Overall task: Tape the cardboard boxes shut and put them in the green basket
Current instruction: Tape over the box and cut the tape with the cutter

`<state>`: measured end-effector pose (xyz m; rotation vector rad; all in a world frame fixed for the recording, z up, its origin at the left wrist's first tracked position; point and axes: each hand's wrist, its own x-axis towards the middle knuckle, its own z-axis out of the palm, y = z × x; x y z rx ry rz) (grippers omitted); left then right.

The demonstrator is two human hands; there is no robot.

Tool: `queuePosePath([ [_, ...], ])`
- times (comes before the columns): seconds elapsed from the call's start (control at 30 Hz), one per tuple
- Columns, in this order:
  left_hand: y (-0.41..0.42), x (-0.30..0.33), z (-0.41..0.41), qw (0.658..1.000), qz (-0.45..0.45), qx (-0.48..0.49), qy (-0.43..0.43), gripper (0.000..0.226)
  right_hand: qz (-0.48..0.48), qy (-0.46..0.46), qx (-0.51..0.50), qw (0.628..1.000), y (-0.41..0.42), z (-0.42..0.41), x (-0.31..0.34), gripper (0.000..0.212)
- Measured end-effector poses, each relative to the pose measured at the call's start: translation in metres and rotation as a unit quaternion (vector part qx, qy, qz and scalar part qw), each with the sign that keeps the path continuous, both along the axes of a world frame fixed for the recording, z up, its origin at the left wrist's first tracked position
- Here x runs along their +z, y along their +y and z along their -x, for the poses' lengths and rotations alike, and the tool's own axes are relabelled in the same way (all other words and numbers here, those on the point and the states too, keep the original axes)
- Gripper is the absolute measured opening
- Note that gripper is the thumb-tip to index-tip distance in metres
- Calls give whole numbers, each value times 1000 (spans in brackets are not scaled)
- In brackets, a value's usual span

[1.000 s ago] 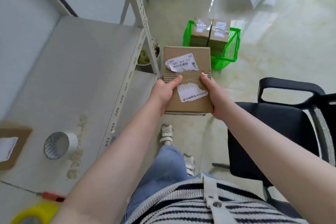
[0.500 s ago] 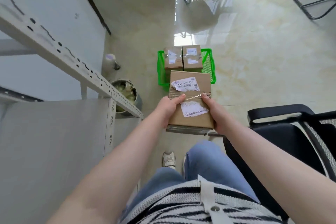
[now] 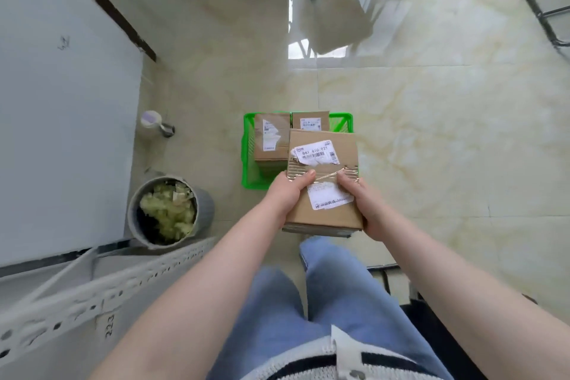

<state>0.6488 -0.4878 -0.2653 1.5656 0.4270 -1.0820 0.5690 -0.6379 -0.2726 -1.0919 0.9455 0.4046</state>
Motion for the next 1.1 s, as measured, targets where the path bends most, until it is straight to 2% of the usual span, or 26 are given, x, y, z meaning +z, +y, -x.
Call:
queuePosePath([
  [0.27,-130,-115,-71,981,-96,-144,-89,64,14,66,-62,996,-120,-62,-106,42],
  [0.33,-152,-155,-84,965,-141,-200,-91,89,21,62,-61,996,-142,-75,-142,41],
  [0.4,-167,-194,-96,938,-190,-262,-122,101,36,51,-60,996,-163,-87,-181,39],
  [0.5,-174,-248,-115,895,-259,-305,-197,95,66,37,-65,995,-188,-99,-239,40],
  [0.57,-165,-283,-124,850,-332,-331,-239,93,76,40,-68,994,-200,-106,-273,41],
  [0.63,-150,-313,-133,805,-399,-354,-259,95,84,43,-64,993,-210,-112,-304,40],
  [0.7,-134,-338,-142,779,-439,-361,-265,99,95,44,-50,993,-215,-117,-327,35],
  [0.83,-104,-368,-158,777,-448,-354,-263,103,121,14,-14,992,-220,-129,-359,24],
  [1.1,-75,-374,-162,786,-435,-340,-280,97,124,-24,33,992,-197,-150,-372,31],
])
